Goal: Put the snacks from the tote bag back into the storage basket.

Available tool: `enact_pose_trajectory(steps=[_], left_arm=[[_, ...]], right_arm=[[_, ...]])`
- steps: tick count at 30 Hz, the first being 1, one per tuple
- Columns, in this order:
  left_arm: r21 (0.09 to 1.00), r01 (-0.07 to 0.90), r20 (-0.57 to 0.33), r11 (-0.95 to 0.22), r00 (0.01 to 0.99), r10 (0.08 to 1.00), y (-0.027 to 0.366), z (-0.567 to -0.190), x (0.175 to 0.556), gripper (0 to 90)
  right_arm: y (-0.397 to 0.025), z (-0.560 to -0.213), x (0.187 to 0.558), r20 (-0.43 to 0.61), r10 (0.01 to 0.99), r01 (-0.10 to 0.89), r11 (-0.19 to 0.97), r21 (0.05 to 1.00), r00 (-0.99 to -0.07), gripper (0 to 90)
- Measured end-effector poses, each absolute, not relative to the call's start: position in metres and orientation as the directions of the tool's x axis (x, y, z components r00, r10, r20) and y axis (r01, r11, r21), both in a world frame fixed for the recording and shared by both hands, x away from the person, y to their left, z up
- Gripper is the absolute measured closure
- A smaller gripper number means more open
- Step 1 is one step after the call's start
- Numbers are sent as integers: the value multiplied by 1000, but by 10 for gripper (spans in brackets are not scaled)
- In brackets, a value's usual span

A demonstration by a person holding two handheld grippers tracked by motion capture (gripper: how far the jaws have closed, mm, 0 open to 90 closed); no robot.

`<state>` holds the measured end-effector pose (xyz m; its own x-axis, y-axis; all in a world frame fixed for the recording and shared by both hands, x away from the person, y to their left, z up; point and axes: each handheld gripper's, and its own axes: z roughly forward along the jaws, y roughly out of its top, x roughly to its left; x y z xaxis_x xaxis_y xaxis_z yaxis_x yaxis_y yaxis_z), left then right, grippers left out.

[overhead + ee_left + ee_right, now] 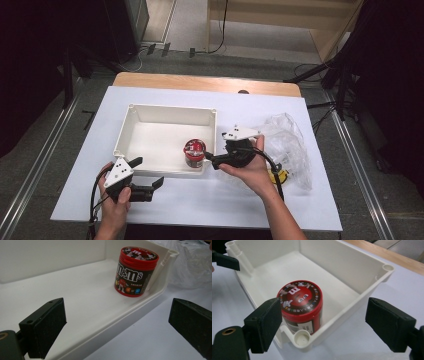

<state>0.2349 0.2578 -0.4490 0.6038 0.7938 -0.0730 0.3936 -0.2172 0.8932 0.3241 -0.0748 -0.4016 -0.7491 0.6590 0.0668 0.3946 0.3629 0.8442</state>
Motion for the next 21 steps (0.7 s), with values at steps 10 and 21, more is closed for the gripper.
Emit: enact_pose_trajectory(steps=[10, 21], left_arm=[[894, 391, -69, -219, 603, 795, 259, -449, 235, 15], [896, 388, -67, -217, 601, 797, 259, -449, 235, 15]], right_arm=[[-109, -399, 318, 85, 701, 402, 300, 865, -708, 138], [-145, -401, 311, 104, 749, 417, 242, 876, -654, 138]])
